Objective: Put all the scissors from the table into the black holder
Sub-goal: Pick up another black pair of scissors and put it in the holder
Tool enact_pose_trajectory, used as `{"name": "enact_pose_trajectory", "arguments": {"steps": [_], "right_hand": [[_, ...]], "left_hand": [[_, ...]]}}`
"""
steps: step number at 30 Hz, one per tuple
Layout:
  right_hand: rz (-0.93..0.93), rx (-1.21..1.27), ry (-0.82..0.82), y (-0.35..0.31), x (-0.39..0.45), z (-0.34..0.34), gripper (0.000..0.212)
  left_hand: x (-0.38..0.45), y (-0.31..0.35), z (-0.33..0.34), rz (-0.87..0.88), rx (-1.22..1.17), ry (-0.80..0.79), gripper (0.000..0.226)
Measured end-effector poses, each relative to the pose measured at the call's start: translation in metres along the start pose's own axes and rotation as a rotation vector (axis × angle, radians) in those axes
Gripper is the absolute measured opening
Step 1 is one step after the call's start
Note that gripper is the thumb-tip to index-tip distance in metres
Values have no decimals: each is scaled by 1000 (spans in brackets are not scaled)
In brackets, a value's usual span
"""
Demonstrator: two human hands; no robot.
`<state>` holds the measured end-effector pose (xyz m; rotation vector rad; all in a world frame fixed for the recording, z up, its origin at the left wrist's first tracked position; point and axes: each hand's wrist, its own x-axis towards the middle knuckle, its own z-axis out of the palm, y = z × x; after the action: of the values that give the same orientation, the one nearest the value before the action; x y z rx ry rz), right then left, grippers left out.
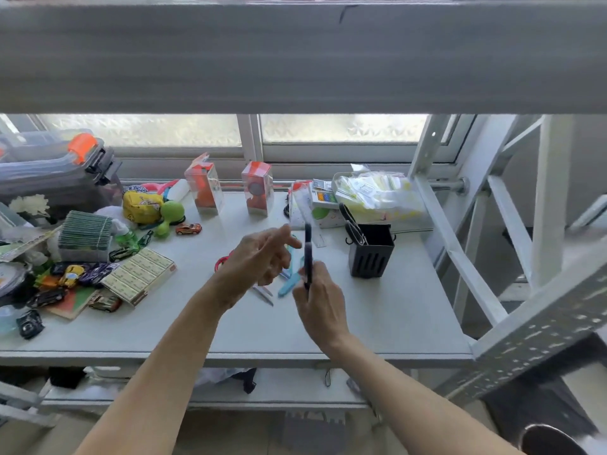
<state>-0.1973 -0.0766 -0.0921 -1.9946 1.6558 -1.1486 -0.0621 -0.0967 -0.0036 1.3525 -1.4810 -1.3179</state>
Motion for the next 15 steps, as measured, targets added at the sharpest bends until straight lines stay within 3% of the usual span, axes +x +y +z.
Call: {"name": "enact_pose_trajectory", "arguments": {"steps": [4,9,12,15], "right_hand": [[133,184,217,22,0,-48,22],[91,323,411,37,39,-99,14],[100,302,344,50,71,-110,18],[139,110,173,66,91,-108,18]], "left_hand": [[31,-4,31,32,165,29,29],[65,-20,72,-22,179,-17,53],[84,-23,94,-59,159,-37,71],[98,-27,106,-69,211,-84,67]]}}
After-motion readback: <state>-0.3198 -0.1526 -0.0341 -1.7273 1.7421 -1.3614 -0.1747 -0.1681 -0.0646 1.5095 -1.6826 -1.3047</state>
